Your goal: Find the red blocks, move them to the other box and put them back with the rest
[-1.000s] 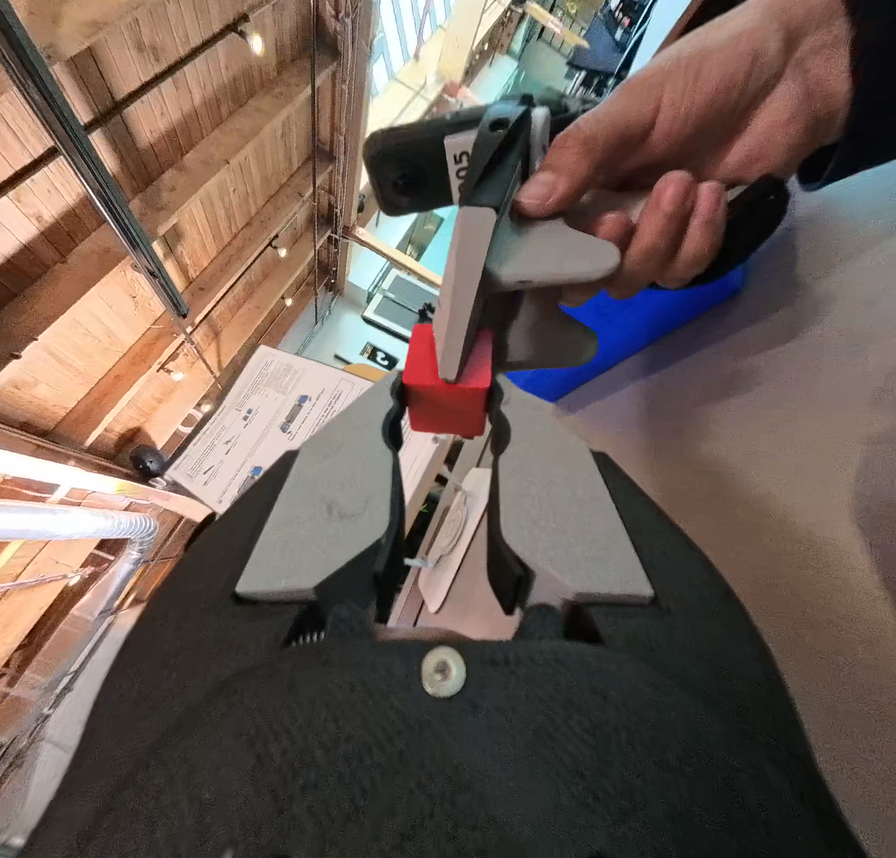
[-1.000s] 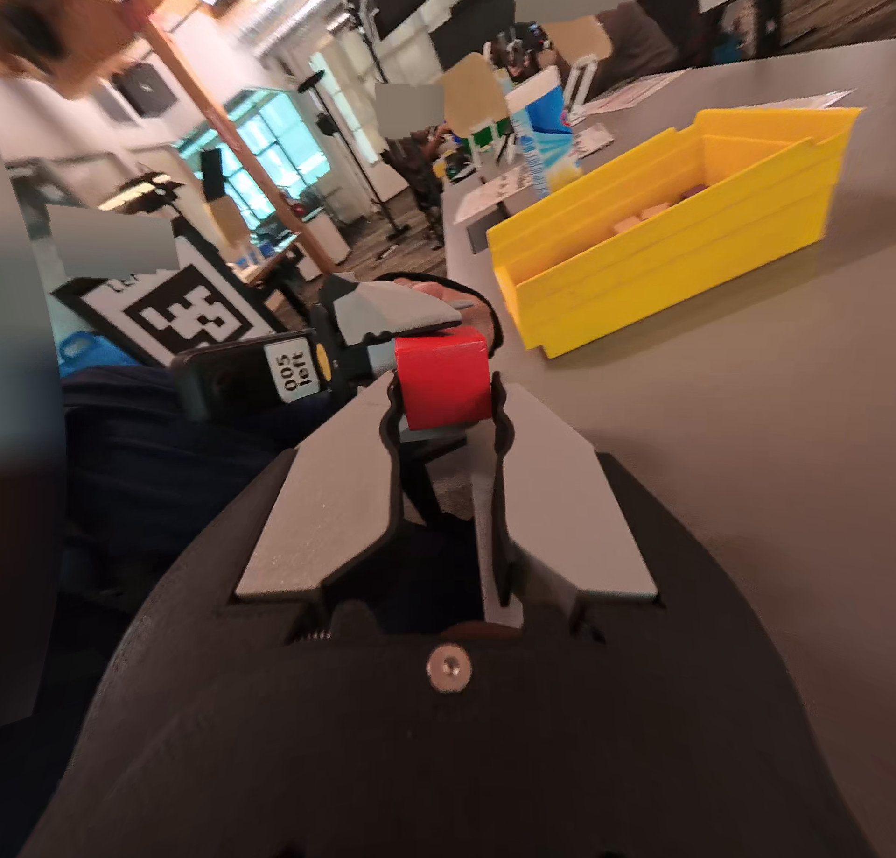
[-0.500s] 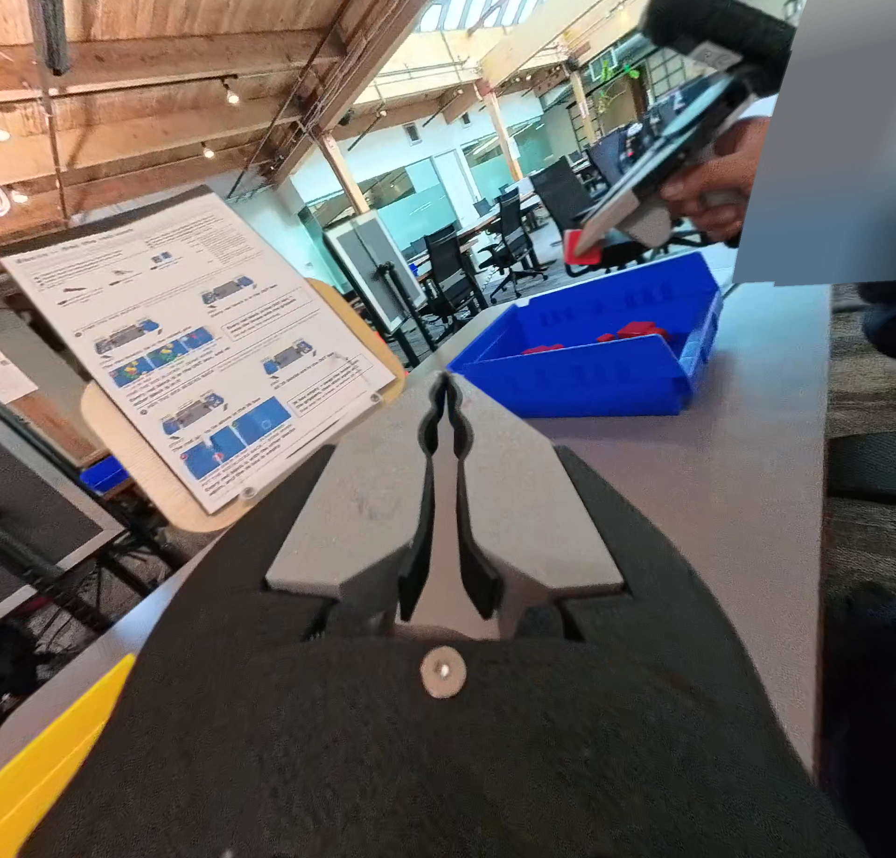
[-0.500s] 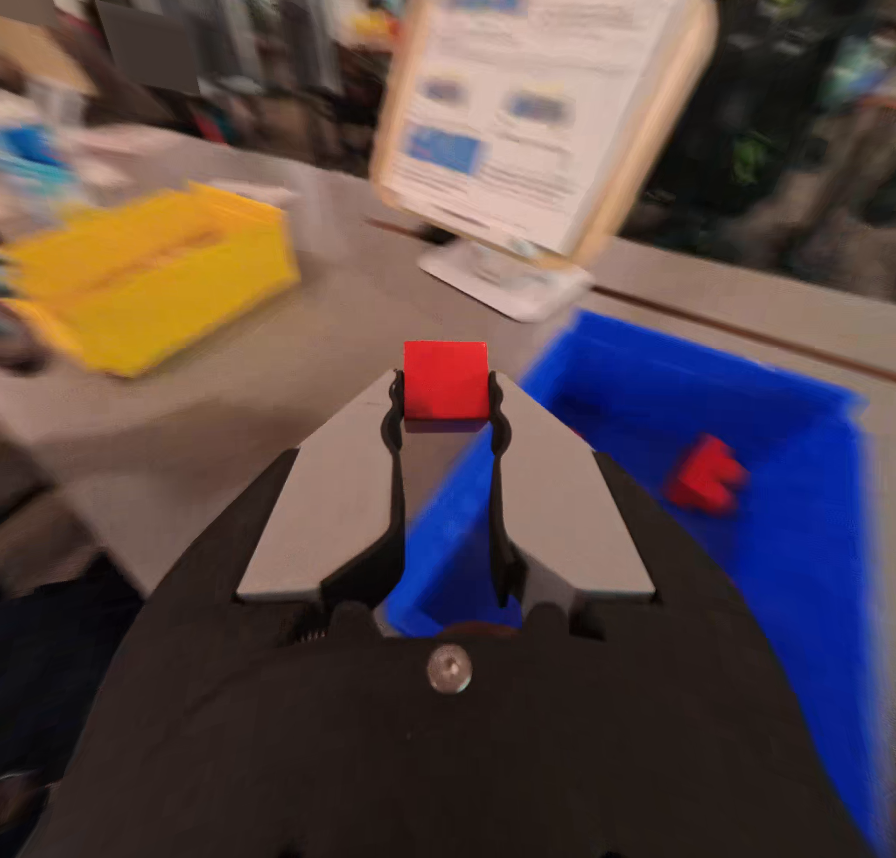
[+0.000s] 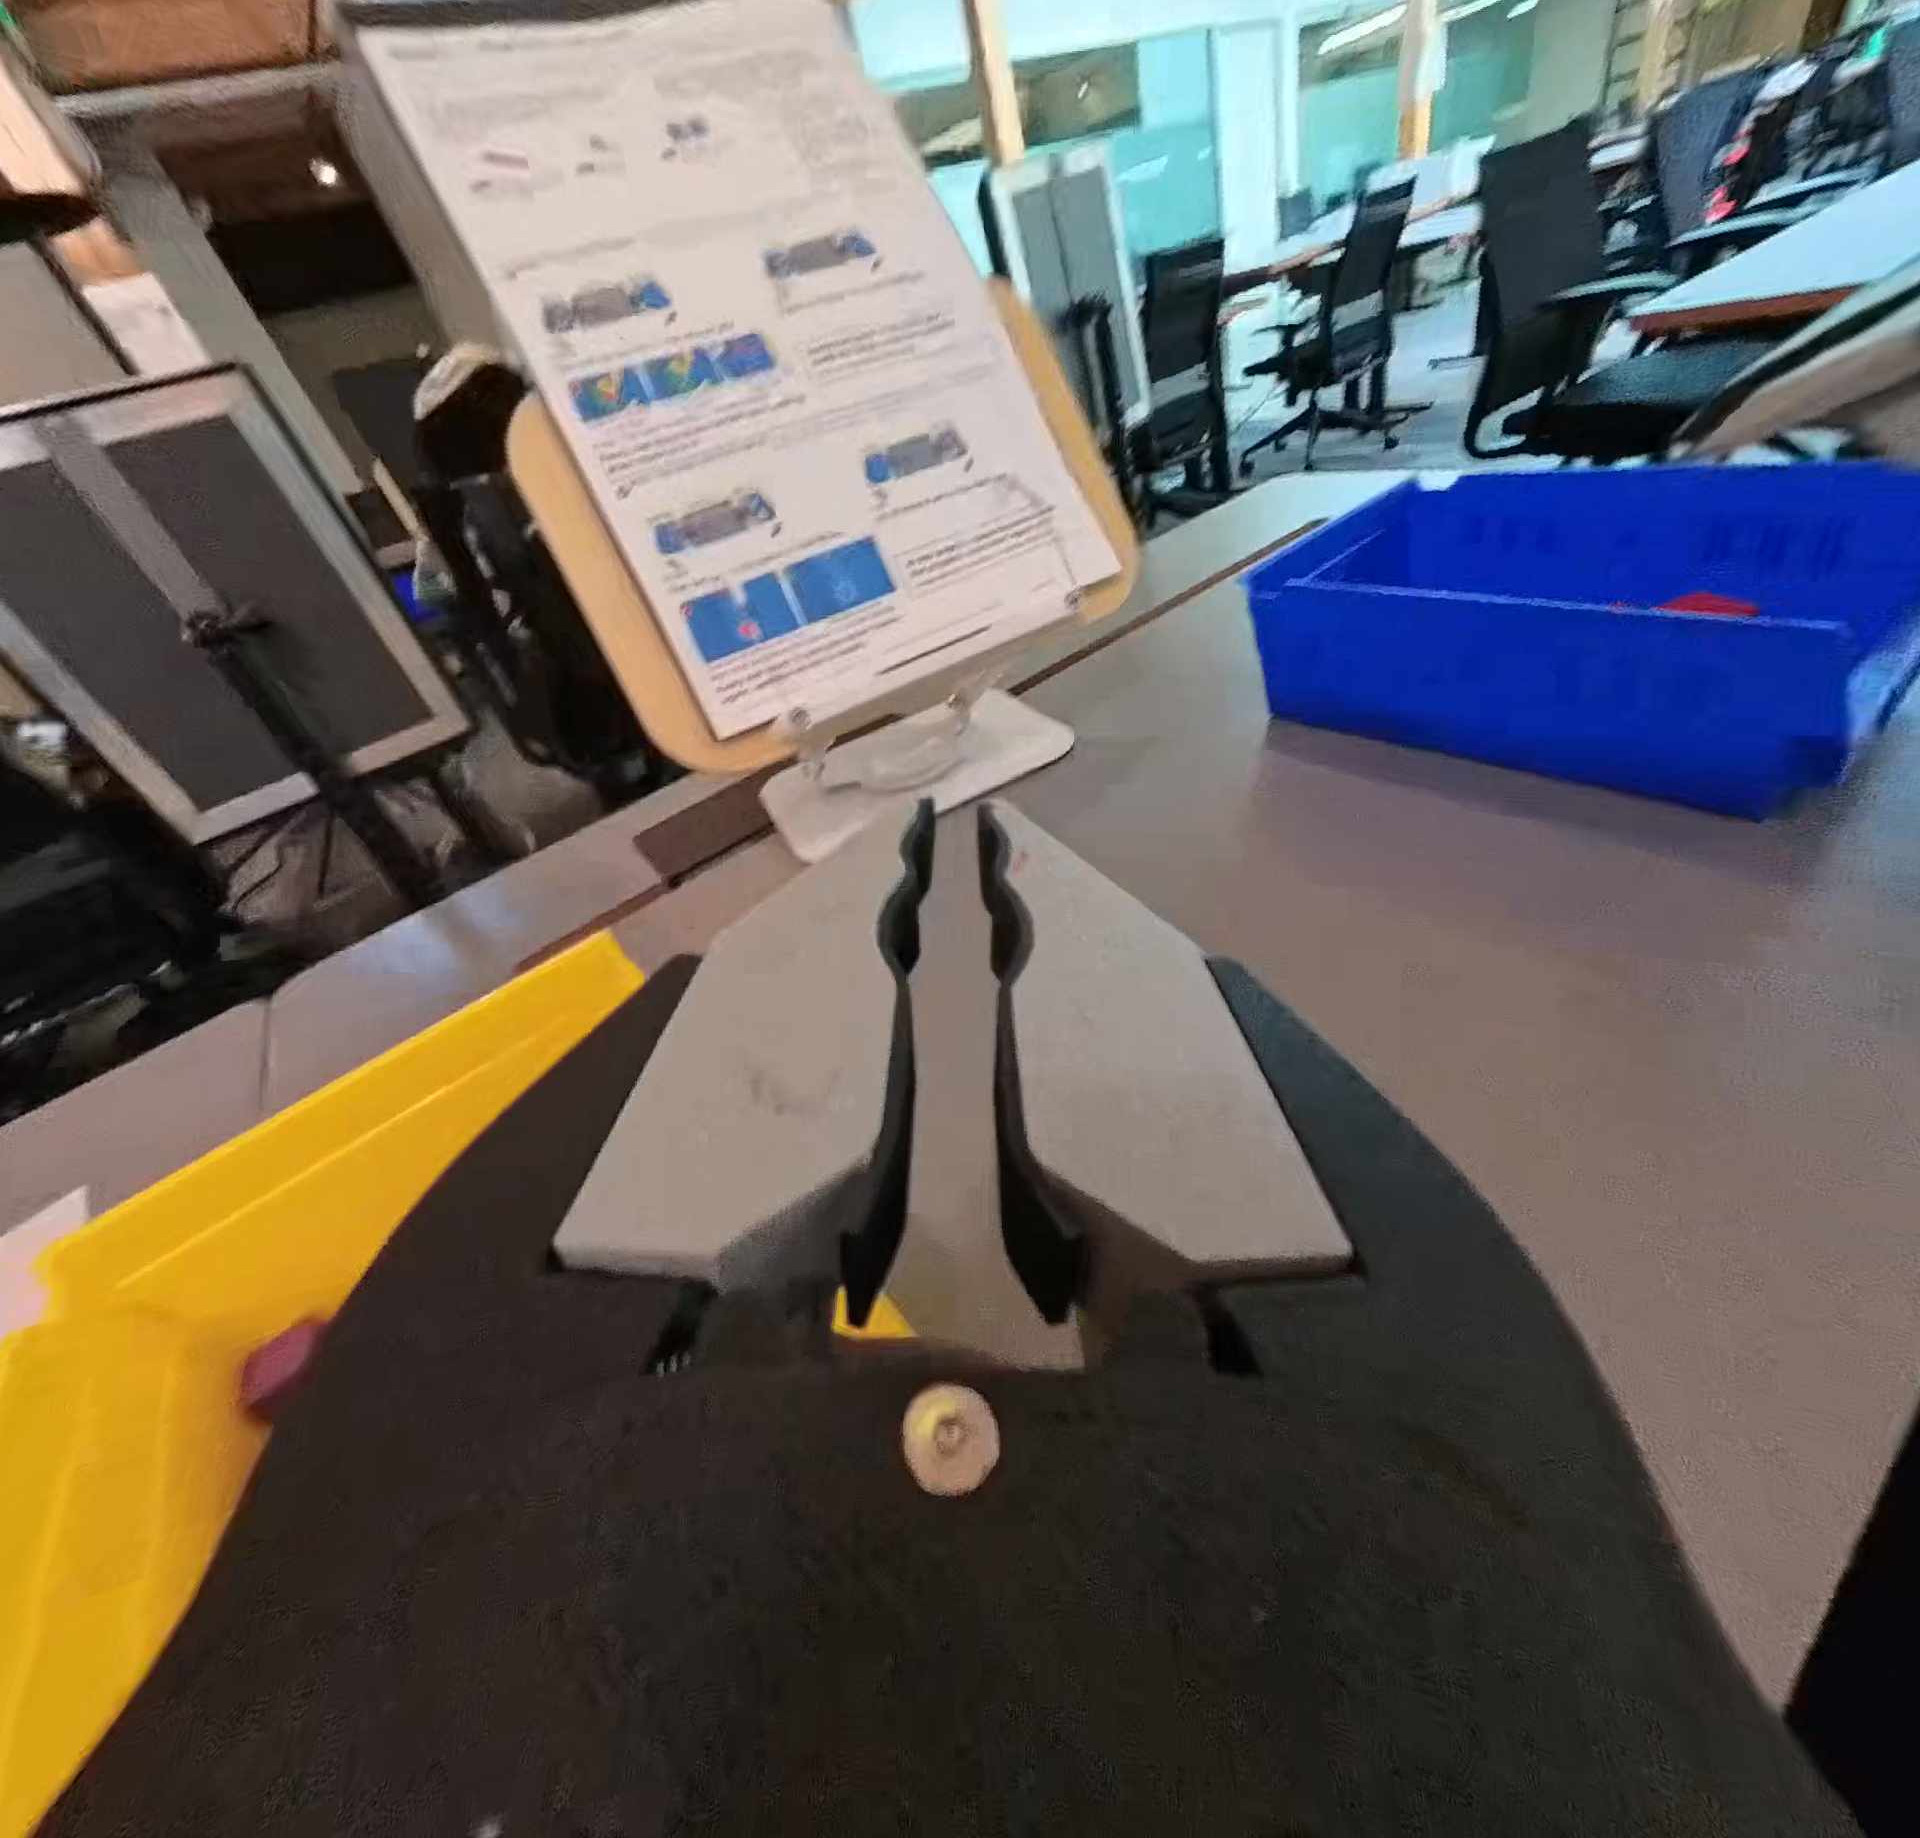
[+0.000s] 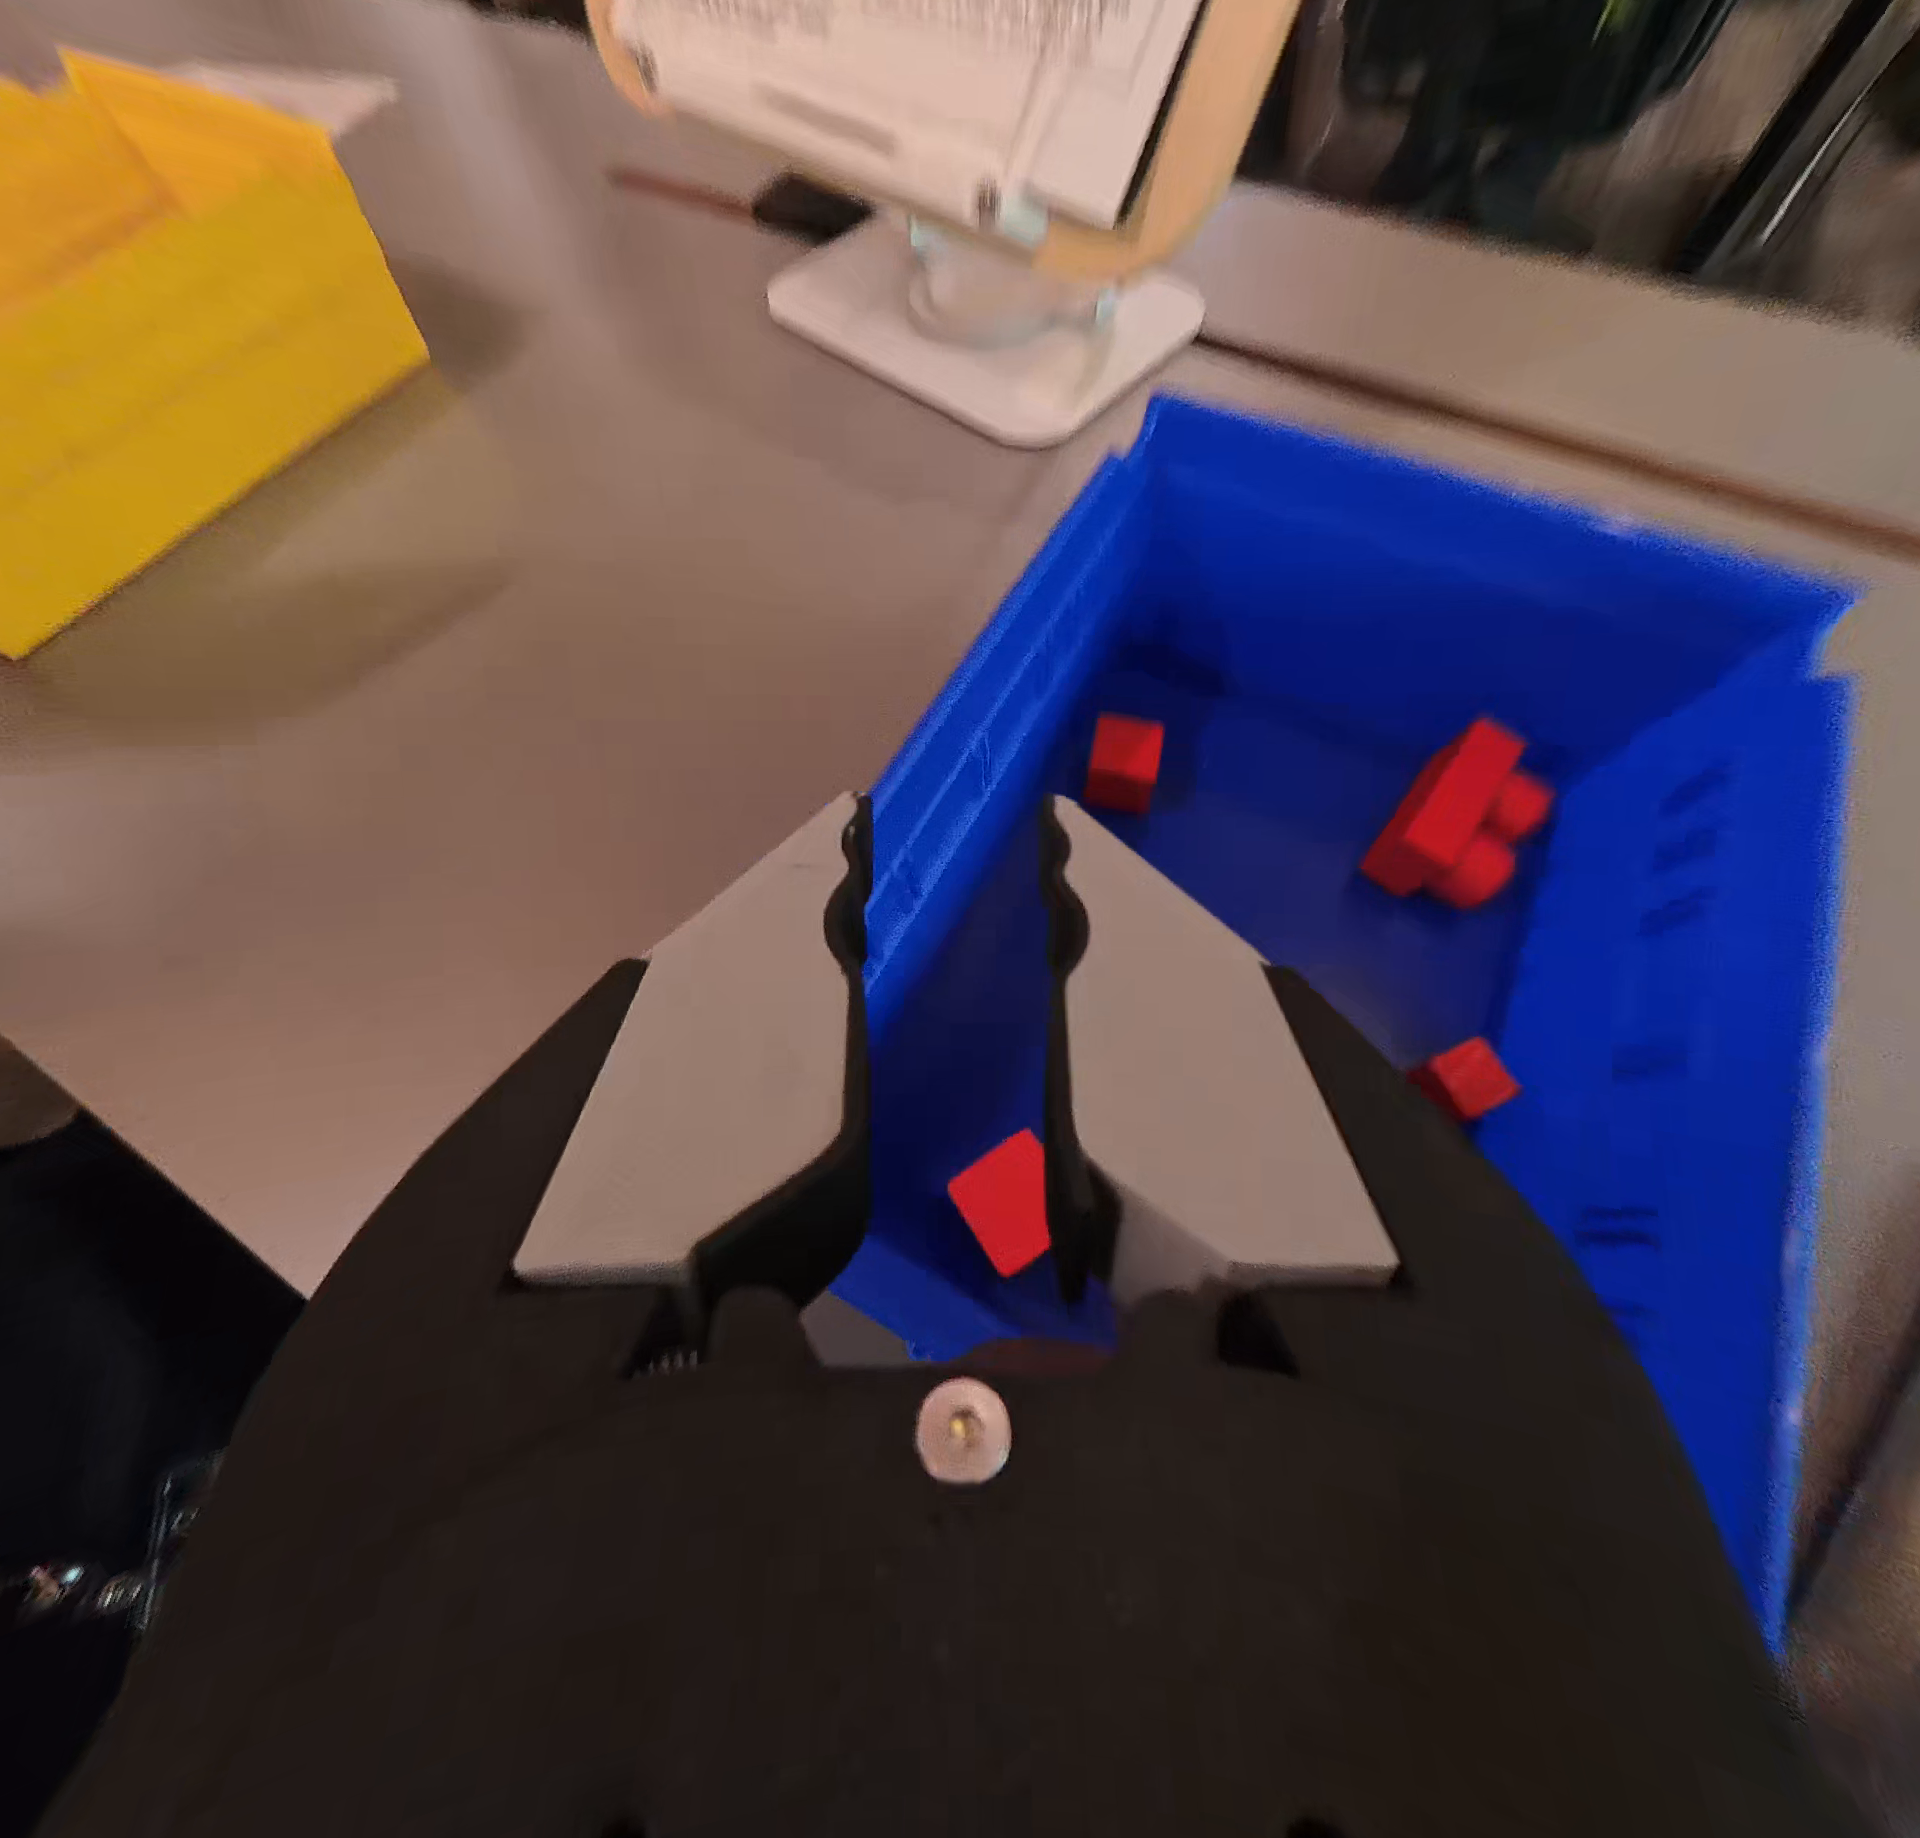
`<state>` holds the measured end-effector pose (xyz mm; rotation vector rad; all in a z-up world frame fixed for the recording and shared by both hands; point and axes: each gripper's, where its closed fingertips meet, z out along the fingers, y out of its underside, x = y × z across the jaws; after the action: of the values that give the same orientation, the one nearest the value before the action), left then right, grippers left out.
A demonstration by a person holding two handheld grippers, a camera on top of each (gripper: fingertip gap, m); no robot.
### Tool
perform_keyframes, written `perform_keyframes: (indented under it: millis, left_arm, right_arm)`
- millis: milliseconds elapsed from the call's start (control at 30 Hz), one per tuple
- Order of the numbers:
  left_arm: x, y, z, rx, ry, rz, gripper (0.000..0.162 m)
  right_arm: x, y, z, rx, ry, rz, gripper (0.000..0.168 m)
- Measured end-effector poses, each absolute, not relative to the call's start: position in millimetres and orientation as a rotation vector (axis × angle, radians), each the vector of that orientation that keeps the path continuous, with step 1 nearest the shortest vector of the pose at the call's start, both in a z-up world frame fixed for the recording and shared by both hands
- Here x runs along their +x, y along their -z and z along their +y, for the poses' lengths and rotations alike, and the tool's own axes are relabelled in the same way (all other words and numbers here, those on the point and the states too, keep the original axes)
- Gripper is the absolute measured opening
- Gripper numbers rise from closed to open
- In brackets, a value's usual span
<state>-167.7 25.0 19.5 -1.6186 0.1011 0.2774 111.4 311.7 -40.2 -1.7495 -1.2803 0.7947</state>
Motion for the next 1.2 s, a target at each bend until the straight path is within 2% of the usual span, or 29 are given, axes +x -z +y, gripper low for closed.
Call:
perform_keyframes:
  millis: [200,333,400,467,533,567,600,633,667,767,800,833,967,1200]
  left_arm:
    - [-235,34,-15,-1.921,-0.359,-0.069,0.049]
    - [-279,41,-33,-1.911,-0.424,-0.24,0.04]
    - [-274,21,-35,-1.823,-0.416,-0.194,0.0]
    - [-249,-29,-39,-1.591,-0.371,-0.116,0.0]
    - [-233,-68,-54,-1.414,-0.347,-0.113,0.0]
    - [-234,-75,-62,-1.379,-0.373,-0.138,0.0]
    - [-239,-77,-69,-1.368,-0.406,-0.16,0.0]
    - [-245,-75,-73,-1.37,-0.432,-0.171,0.012]
    - [-248,-71,-76,-1.387,-0.441,-0.161,0.0]
    - [-250,-66,-75,-1.409,-0.351,-0.154,0.0]
    - [-249,-66,-74,-1.402,-0.32,-0.158,0.0]
    - [-249,-65,-72,-1.402,-0.305,-0.168,0.0]
    - [-256,-52,-59,-1.463,-0.363,-0.192,0.01]
    - [-231,-56,-39,-1.442,-0.233,-0.14,0.012]
  right_arm:
    - [111,-29,276,-1.474,-0.93,-1.166,0.016]
    - [97,-30,256,-1.44,-0.947,-1.214,0.017]
    - [86,-24,249,-1.438,-0.935,-1.243,0.018]
    - [74,-22,243,-1.42,-0.95,-1.248,0.026]
    - [63,-23,242,-1.399,-0.965,-1.221,0.053]
    - [60,-20,241,-1.4,-0.963,-1.228,0.055]
    - [58,-19,238,-1.388,-0.963,-1.249,0.019]
    - [57,-19,235,-1.369,-0.961,-1.26,0.0]
    - [57,-21,236,-1.368,-0.947,-1.251,0.0]
    - [59,-26,236,-1.357,-0.946,-1.228,0.003]
    - [59,-26,235,-1.365,-0.956,-1.23,0.022]
    - [59,-25,235,-1.369,-0.961,-1.236,0.034]
    - [60,-19,241,-1.379,-0.926,-1.248,0.029]
    - [49,-18,245,-1.357,-1.033,-1.194,0.03]
